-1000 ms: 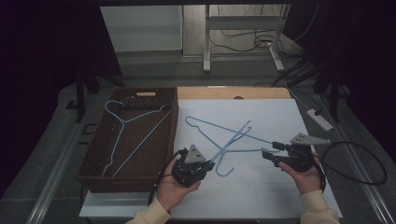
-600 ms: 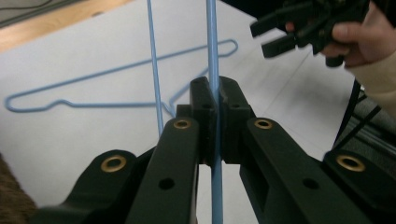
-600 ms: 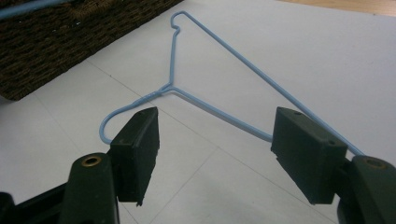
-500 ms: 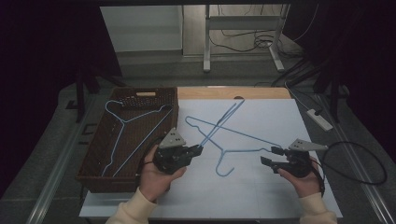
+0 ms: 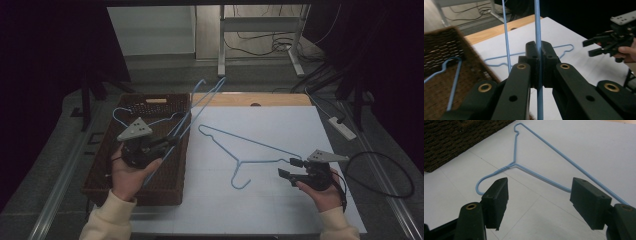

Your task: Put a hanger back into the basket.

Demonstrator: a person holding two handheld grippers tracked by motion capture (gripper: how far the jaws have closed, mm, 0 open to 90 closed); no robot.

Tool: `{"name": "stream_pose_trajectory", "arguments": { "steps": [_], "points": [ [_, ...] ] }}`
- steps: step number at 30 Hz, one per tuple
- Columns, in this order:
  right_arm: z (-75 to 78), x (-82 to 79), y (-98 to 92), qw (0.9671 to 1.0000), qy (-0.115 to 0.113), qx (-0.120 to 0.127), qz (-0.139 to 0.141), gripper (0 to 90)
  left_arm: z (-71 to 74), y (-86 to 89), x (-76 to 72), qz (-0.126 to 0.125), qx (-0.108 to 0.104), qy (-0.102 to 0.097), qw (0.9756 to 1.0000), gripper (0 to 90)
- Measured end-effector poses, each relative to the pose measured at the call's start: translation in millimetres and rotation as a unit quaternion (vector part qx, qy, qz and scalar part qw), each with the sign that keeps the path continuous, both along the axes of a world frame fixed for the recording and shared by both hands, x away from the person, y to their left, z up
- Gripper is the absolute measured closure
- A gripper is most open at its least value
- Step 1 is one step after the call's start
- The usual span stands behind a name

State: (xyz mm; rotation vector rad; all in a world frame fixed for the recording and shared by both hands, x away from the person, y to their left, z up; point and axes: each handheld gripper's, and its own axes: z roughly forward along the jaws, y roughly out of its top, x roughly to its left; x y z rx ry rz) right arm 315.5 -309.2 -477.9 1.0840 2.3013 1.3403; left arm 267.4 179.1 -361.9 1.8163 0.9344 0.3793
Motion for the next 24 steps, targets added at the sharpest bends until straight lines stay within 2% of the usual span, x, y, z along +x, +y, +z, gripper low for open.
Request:
{"name": "stream_pose_trajectory", "arguments": {
  "steps": [7,12,19,24],
  "points": [
    [-1.8,0.8,1.7,1.0,0.004,-0.004,-0.001,31.7,-10.1,40.4,8.1,0.023,0.008,0.018,0.9995,86.8],
    [-3.0,1.2,2.5,1.0,0.005,-0.008,-0.001,31.7,-17.6,60.9,12.4,0.037,0.018,0.033,0.9986,86.8],
    [-4.3,1.6,3.9,0.9999,0.007,-0.011,-0.001,31.8,-27.0,79.6,18.3,0.05,0.03,0.052,0.9969,86.8],
    [-4.9,1.9,4.1,0.9999,0.01,-0.012,-0.003,31.7,-34.3,86.1,20.8,0.05,0.032,0.065,0.9961,86.8]
  ]
}}
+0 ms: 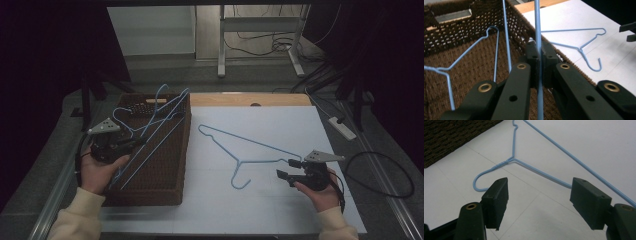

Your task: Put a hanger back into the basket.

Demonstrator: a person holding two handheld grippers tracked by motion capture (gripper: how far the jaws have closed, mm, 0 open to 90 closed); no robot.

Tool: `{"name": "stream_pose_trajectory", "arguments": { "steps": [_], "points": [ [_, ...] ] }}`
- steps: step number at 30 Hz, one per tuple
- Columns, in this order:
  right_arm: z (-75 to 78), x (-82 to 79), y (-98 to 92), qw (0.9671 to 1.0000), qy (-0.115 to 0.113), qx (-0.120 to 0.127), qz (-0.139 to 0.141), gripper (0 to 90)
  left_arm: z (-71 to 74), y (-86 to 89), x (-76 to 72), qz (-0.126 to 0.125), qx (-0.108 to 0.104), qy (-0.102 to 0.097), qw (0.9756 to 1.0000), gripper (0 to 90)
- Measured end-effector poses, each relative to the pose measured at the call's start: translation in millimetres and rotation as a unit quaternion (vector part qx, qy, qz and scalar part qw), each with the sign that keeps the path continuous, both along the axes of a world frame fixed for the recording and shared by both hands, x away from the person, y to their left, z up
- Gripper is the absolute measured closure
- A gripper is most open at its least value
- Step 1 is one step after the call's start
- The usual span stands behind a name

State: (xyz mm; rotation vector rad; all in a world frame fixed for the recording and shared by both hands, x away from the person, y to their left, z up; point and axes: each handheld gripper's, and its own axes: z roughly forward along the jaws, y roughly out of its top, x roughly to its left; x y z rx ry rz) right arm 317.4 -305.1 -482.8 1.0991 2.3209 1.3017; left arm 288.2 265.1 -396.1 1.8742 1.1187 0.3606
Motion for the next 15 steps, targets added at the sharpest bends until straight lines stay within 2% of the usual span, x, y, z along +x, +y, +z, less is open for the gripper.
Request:
{"name": "stream_pose_trajectory", "arguments": {
  "steps": [6,15],
  "points": [
    [-0.5,0.2,-0.1,1.0,0.002,-0.001,-0.002,31.8,-9.8,7.7,5.0,-0.001,-0.005,0.02,0.9998,86.8],
    [-0.4,0.1,-0.1,1.0,0.002,-0.002,-0.004,31.8,-19.8,10.0,11.6,-0.004,0.007,0.044,0.999,86.8]
  ]
}}
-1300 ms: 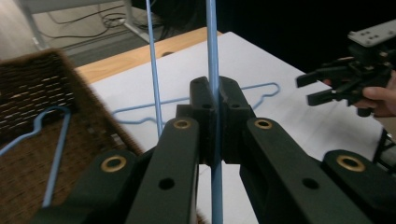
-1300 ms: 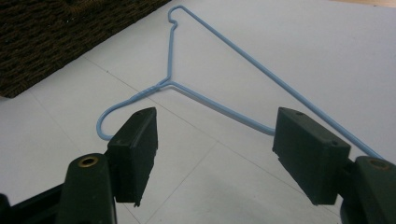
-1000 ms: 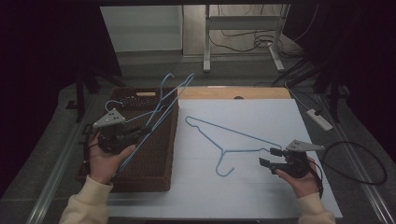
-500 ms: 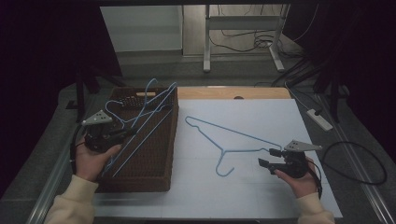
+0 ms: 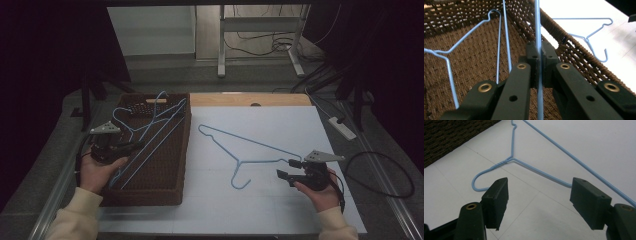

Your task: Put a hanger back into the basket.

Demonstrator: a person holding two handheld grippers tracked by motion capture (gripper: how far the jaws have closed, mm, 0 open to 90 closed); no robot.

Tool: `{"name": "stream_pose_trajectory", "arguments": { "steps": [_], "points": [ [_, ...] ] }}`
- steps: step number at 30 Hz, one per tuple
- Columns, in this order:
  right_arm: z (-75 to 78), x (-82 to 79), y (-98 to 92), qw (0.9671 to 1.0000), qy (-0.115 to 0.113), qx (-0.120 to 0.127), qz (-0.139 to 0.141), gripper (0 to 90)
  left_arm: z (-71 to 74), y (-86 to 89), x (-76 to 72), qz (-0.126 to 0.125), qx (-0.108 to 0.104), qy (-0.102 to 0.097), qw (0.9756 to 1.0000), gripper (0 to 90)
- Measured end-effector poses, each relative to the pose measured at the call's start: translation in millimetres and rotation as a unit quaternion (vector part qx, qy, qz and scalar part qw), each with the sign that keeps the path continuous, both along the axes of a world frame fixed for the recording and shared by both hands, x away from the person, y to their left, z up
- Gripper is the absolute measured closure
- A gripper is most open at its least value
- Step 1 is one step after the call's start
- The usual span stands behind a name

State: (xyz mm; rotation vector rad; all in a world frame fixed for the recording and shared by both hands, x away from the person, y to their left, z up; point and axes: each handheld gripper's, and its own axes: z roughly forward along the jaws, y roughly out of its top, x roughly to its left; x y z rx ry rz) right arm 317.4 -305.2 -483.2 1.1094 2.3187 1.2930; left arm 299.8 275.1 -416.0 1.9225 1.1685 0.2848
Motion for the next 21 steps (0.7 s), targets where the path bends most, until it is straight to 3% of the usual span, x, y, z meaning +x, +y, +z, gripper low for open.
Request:
{"name": "stream_pose_trajectory", "arguments": {
  "steps": [5,21],
  "points": [
    [-0.1,-0.2,0.3,1.0,0.0,-0.001,-0.001,31.8,-9.1,1.0,10.4,0.002,0.005,0.025,0.9997,86.8],
    [-0.3,0.1,-0.4,1.0,0.001,-0.002,-0.004,31.8,-23.8,8.7,23.1,0.031,0.009,0.065,0.9974,86.8]
  ]
}}
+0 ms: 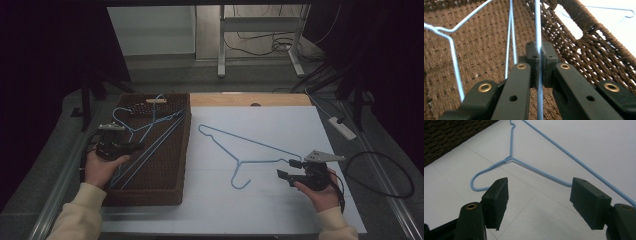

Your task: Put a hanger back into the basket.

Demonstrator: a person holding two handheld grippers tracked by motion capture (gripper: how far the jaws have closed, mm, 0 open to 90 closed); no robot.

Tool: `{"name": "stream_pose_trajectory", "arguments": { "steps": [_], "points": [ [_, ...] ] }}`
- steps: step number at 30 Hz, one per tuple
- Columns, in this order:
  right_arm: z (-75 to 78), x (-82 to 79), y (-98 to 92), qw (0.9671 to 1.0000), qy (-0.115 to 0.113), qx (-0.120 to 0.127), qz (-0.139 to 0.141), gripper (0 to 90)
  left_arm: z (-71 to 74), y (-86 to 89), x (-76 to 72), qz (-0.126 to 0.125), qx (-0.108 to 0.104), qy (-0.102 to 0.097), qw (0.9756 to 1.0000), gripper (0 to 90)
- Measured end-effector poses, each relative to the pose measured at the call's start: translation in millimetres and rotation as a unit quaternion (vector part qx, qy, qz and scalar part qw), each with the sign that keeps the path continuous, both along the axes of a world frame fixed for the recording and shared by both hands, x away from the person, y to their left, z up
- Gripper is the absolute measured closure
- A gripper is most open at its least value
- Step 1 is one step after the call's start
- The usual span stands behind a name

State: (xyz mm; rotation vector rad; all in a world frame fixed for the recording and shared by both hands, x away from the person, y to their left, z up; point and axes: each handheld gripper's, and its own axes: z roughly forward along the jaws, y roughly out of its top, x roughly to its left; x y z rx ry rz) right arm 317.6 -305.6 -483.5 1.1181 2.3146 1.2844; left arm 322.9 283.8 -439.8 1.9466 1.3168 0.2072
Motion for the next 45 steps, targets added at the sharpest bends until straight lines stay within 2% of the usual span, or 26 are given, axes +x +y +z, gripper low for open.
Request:
{"name": "stream_pose_trajectory", "arguments": {
  "steps": [5,9,12,17,19,21,23,25,26,27,30,32,34,37,41,45],
  "points": [
    [-0.3,0.3,0.1,1.0,0.001,-0.001,-0.001,31.9,-4.6,6.1,2.5,0.026,0.009,0.013,0.9995,86.7],
    [-0.5,0.2,0.2,1.0,0.003,-0.001,-0.002,31.9,-10.4,11.5,5.4,0.049,0.034,0.027,0.9979,86.7],
    [-0.9,0.5,0.3,1.0,0.002,-0.001,-0.003,31.9,-13.9,13.5,6.4,0.056,0.046,0.033,0.9968,86.6],
    [-1.4,0.7,0.9,1.0,0.004,-0.002,-0.003,31.9,-21.2,14.8,10.2,0.068,0.066,0.06,0.9937,86.4],
    [-1.3,0.6,1.2,1.0,0.004,-0.004,-0.002,31.9,-25.0,14.5,13.4,0.072,0.082,0.078,0.991,86.3],
    [-1.3,0.5,1.2,1.0,0.004,-0.004,-0.002,31.9,-25.9,14.2,14.2,0.077,0.092,0.08,0.9896,86.0],
    [-1.2,0.4,1.0,1.0,0.004,-0.004,-0.002,31.9,-25.4,14.0,14.2,0.077,0.093,0.078,0.9897,85.6],
    [-1.1,0.3,0.7,1.0,0.003,-0.003,-0.002,31.9,-24.4,14.1,13.9,0.079,0.098,0.069,0.9897,84.6],
    [-1.1,0.4,0.4,1.0,0.004,-0.002,-0.003,31.9,-23.5,14.2,13.6,0.084,0.099,0.063,0.9896,79.0],
    [-1.1,0.4,0.4,1.0,0.004,-0.002,-0.003,31.9,-22.7,14.4,13.3,0.088,0.099,0.057,0.9896,79.0],
    [-0.8,0.3,0.0,1.0,0.003,-0.002,-0.004,31.9,-18.1,13.0,9.5,0.091,0.115,0.02,0.989,60.6],
    [-0.7,0.1,0.0,1.0,0.002,-0.002,-0.004,31.9,-12.2,10.2,4.3,0.091,0.119,-0.012,0.9887,49.1],
    [-0.7,0.2,0.0,1.0,0.003,-0.002,-0.003,31.8,-6.6,7.8,-0.5,0.084,0.109,-0.033,0.9899,42.1],
    [-0.9,0.3,0.7,1.0,0.004,-0.004,-0.002,31.8,3.2,2.9,-9.9,0.06,0.084,-0.066,0.9925,37.8],
    [-1.4,0.5,2.2,0.9999,0.004,-0.01,0.001,31.8,12.8,-5.8,-22.5,0.031,0.056,-0.099,0.9931,37.0],
    [-1.4,0.4,3.2,0.9999,0.003,-0.013,0.001,31.8,17.7,-20.9,-36.1,-0.006,0.036,-0.12,0.9921,36.3]
  ]
}}
